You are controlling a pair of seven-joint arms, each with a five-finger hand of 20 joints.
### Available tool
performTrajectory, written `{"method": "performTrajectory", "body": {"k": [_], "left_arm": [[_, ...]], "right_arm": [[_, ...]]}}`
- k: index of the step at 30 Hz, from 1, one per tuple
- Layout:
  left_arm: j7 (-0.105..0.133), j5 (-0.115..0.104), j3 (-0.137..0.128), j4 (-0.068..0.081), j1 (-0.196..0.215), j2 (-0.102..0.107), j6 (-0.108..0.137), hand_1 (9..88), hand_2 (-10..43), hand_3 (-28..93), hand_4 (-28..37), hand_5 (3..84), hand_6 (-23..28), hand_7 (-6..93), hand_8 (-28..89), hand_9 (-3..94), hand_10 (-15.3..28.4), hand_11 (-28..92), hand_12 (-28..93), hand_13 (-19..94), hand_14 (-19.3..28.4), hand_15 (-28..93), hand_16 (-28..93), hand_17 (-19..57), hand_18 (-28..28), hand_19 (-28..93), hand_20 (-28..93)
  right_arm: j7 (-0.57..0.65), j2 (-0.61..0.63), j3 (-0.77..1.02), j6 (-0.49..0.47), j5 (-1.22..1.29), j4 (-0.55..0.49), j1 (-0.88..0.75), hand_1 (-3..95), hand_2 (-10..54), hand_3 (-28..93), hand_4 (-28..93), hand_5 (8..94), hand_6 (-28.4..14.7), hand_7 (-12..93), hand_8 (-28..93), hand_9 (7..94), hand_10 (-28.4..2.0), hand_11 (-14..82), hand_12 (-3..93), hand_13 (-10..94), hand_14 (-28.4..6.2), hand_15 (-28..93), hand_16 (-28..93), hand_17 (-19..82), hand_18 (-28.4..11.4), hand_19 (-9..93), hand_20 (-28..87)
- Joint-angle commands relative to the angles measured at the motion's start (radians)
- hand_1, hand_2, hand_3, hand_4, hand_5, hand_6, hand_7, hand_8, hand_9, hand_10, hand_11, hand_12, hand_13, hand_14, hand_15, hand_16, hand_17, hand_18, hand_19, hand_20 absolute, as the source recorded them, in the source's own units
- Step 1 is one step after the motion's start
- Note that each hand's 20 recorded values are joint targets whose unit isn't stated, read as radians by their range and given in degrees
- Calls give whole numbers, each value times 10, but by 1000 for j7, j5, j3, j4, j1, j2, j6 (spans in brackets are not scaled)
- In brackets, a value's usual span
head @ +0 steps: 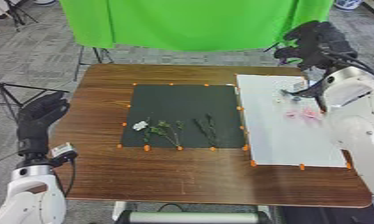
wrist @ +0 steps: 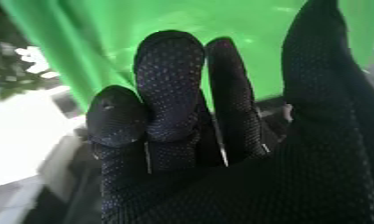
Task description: Arrange flowers
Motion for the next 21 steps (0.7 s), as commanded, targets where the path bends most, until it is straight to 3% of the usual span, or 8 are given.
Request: {"method": "performTrajectory", "body": {"k": [1, 14, 21], "left_arm": [[0, -31, 10, -3, 18, -9, -15, 444, -89, 681, -88, 526, 4, 247, -112, 497, 123, 277, 120, 434, 153, 300, -29, 166, 142, 279, 215], [-7, -29, 35, 2, 13, -18, -35, 434, -84, 687, -90, 526, 5, 246, -112, 501, 125, 276, 121, 435, 154, 300, -30, 162, 143, 274, 220], [6, -42, 42, 4, 15, -19, -27, 432, -83, 690, -93, 526, 5, 246, -112, 501, 124, 276, 121, 436, 154, 302, -30, 162, 143, 272, 221]], "right_arm": [[48, 35, -47, -37, -8, 68, -92, 364, -95, 671, -158, 609, 0, 153, -69, 680, -154, 213, 237, 806, -78, 613, 264, 542, -159, 931, 435], [112, 32, -84, -98, -2, 195, -81, 365, -95, 672, -155, 629, 6, 160, -75, 720, -151, 242, 247, 825, -72, 612, 275, 556, -159, 932, 453], [148, 16, -125, -132, 6, 265, -48, 363, -95, 673, -151, 620, 6, 156, -74, 724, -149, 239, 244, 854, -58, 587, 270, 567, -156, 932, 443]]}}
